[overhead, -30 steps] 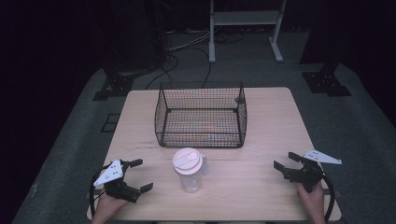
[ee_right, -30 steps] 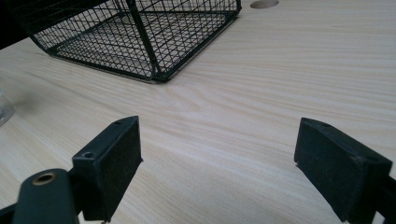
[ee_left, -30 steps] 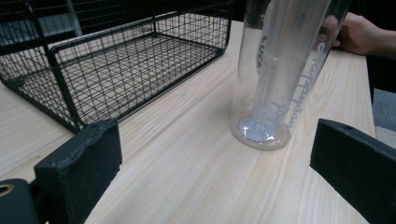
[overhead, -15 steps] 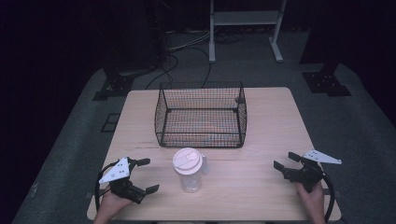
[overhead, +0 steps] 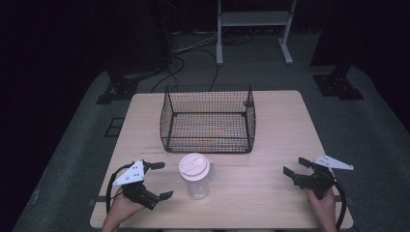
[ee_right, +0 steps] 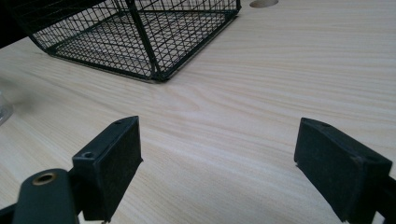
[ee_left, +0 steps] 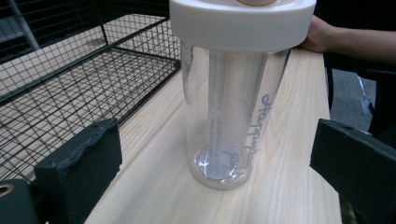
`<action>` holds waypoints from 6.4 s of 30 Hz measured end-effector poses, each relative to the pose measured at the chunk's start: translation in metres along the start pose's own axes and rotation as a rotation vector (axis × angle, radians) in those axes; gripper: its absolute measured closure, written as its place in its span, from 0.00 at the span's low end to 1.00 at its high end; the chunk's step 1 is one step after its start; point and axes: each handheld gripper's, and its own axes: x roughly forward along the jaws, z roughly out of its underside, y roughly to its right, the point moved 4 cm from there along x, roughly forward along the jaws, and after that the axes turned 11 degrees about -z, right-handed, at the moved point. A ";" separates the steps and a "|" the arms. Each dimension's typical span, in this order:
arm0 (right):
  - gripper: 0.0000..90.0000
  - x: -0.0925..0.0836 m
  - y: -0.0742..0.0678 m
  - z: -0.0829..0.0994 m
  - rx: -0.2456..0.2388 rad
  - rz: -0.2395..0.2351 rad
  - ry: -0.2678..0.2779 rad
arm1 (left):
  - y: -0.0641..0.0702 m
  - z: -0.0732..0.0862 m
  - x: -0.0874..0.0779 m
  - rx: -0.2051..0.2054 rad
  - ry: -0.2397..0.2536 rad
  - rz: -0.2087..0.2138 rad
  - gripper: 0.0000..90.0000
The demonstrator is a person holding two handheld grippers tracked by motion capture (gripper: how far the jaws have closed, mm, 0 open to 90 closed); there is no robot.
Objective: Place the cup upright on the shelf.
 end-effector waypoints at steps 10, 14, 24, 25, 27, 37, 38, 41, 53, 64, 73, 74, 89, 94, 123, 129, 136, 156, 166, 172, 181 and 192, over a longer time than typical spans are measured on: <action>0.15 0.000 0.000 0.000 0.000 0.000 0.000 | 0.009 -0.005 0.017 0.011 -0.066 0.026 0.01; 0.15 0.000 0.000 0.000 -0.001 -0.001 0.001 | 0.012 -0.010 0.025 0.017 -0.073 0.046 0.01; 0.15 0.000 0.000 0.000 0.001 -0.001 0.000 | 0.021 -0.020 0.040 0.009 -0.093 0.104 0.01; 0.15 0.000 0.000 0.000 -0.001 -0.001 0.001 | 0.021 -0.020 0.040 0.009 -0.093 0.104 0.01; 0.15 0.000 0.000 0.000 -0.001 -0.001 0.000 | 0.022 -0.023 0.043 0.007 -0.097 0.108 0.01; 0.15 0.000 0.000 0.000 -0.001 -0.001 0.000 | 0.025 -0.032 0.056 0.024 -0.121 0.092 0.01; 0.15 0.000 0.000 0.000 -0.001 -0.002 0.001 | 0.025 -0.032 0.057 0.023 -0.123 0.085 0.01; 0.15 0.000 0.000 0.000 -0.001 -0.002 0.000 | 0.024 -0.034 0.060 0.020 -0.130 0.079 0.01; 0.15 0.000 0.000 0.000 -0.003 -0.003 -0.001 | 0.023 -0.041 0.072 0.027 -0.151 0.070 0.01; 0.15 0.000 0.000 0.000 -0.003 -0.003 -0.002 | 0.024 -0.043 0.078 0.039 -0.168 0.075 0.06; 0.15 0.000 -0.001 0.000 -0.004 -0.004 -0.003 | 0.024 -0.045 0.076 0.059 -0.162 0.079 0.16; 0.15 0.000 -0.001 0.000 -0.004 -0.004 -0.003 | 0.024 -0.045 0.076 0.064 -0.164 0.080 0.16; 0.15 0.000 -0.001 0.000 -0.005 -0.002 -0.003 | 0.023 -0.053 0.080 0.087 -0.188 0.098 0.17; 0.15 0.000 0.000 0.000 -0.003 -0.003 -0.001 | 0.018 -0.061 0.083 0.081 -0.184 0.118 0.17; 0.15 0.000 0.000 0.000 -0.009 -0.007 0.000 | -0.037 -0.172 0.108 0.133 -0.155 0.212 0.17; 0.15 0.000 0.000 0.000 -0.009 -0.008 0.000 | -0.047 -0.190 0.113 0.163 -0.177 0.203 0.17; 0.15 0.000 0.000 0.000 -0.009 -0.008 0.000 | -0.060 -0.206 0.122 0.164 -0.198 0.196 0.17; 0.15 0.000 -0.001 0.000 -0.012 -0.013 0.000 | -0.090 -0.223 0.154 0.147 -0.229 0.140 0.17; 0.15 0.000 -0.001 0.000 -0.013 -0.014 0.003 | -0.106 -0.214 0.176 0.120 -0.283 0.112 0.17; 0.15 0.000 -0.002 0.000 -0.008 -0.017 0.001 | -0.112 -0.199 0.191 0.108 -0.314 0.092 0.17; 0.15 0.000 -0.001 0.000 -0.012 -0.018 0.001 | -0.122 -0.166 0.208 0.046 -0.342 0.087 0.17; 0.15 0.000 -0.001 0.000 -0.012 -0.018 0.000 | -0.124 -0.142 0.225 0.014 -0.387 0.084 0.17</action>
